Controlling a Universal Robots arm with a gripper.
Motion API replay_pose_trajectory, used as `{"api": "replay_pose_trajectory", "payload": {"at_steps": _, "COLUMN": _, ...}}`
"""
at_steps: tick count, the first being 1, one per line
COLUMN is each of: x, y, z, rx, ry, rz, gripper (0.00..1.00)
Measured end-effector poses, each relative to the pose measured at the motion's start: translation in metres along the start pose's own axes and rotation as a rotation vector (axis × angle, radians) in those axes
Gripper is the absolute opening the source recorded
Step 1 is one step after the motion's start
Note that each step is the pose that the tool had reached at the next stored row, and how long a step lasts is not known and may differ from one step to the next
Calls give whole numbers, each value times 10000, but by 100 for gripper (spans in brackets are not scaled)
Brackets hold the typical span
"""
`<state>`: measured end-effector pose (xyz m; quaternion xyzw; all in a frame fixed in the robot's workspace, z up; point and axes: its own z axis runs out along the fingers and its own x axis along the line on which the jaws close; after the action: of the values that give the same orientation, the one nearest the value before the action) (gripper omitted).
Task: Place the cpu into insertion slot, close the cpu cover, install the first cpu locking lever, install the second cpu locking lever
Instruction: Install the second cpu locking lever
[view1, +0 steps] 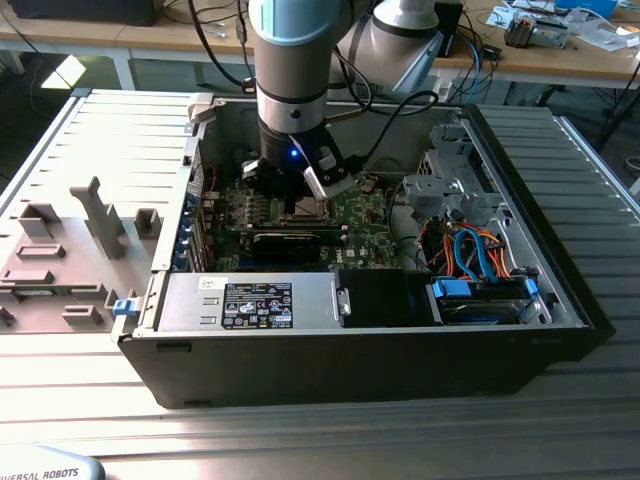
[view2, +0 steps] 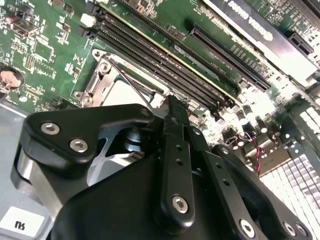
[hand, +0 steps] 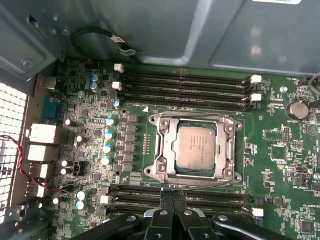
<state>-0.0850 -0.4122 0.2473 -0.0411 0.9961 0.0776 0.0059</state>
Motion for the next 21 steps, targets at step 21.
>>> {"api": "replay_pose_trajectory", "payload": {"at_steps": 21, "x": -13, "y": 1, "z": -16, "rx": -10, "ry": 114, "rz": 19, "gripper": 11}}
